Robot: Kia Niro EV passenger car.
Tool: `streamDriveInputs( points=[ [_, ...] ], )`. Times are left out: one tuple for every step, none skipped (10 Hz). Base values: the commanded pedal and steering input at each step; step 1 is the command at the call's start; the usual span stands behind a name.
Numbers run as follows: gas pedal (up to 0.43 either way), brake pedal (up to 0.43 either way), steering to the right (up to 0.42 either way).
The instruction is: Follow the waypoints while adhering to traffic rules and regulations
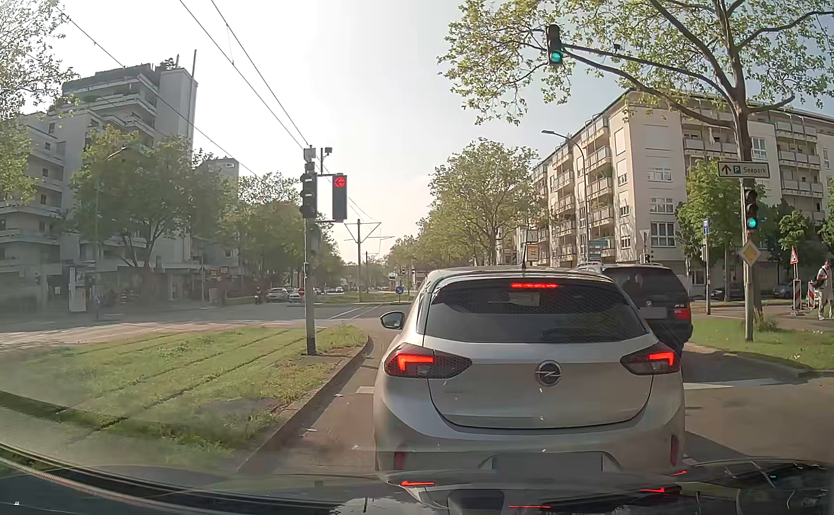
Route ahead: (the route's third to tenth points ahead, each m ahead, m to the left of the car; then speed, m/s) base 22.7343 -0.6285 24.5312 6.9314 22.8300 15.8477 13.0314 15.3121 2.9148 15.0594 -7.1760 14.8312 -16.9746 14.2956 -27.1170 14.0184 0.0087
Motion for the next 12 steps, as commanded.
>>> streamDriveInputs(
  points=[
    [0.000,0.232,-0.001],
    [0.000,0.232,-0.006],
    [0.000,0.232,-0.012],
    [0.000,0.232,-0.014],
    [0.000,0.232,-0.010],
    [0.000,0.232,-0.005],
    [0.000,0.232,-0.002],
    [0.000,0.232,-0.001],
    [0.000,0.232,-0.001],
    [0.000,0.232,-0.001],
    [0.000,0.232,-0.001],
    [0.000,0.232,-0.001]
  ],
)
